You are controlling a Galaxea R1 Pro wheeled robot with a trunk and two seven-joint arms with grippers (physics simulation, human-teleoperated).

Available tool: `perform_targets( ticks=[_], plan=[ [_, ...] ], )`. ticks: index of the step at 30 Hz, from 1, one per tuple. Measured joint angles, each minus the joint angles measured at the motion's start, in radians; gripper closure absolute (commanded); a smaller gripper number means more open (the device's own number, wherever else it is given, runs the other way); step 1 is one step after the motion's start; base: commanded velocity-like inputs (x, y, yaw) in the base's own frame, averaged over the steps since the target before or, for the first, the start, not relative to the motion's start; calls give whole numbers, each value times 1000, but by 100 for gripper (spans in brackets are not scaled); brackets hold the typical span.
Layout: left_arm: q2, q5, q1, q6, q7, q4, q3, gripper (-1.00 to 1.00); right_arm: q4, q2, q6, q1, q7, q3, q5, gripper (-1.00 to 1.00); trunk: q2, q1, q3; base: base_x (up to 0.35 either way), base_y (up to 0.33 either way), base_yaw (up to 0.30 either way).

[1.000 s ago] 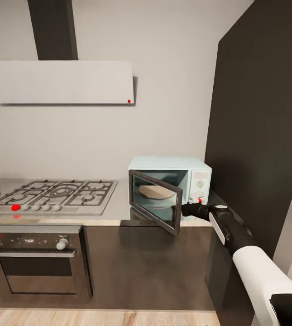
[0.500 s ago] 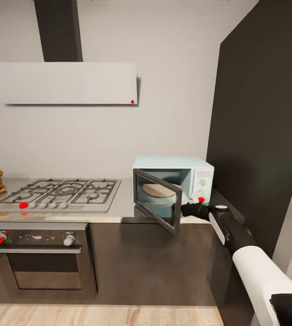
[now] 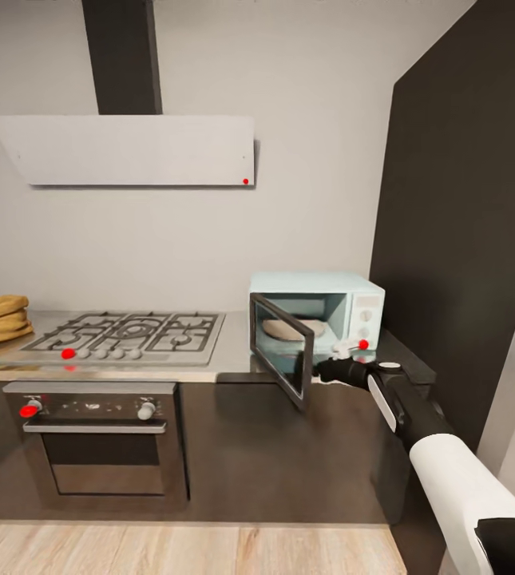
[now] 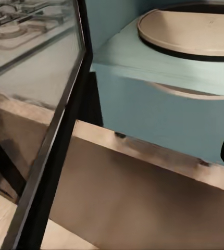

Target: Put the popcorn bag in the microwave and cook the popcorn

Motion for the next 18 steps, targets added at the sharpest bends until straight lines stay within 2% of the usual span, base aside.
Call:
perform_targets(
  ticks=[6,10,18],
  plan=[
    [0,0,0,0,0,0,0,-100,0,0,0,0,11,0,0,-100,0,0,0,-144,151,0],
    [0,0,0,0,0,0,0,-100,0,0,-1,0,9,0,1,-100,0,0,0,-33,170,0],
    [1,0,0,0,0,0,0,-100,0,0,-1,0,7,-1,1,-100,0,0,0,-2,300,0]
  ],
)
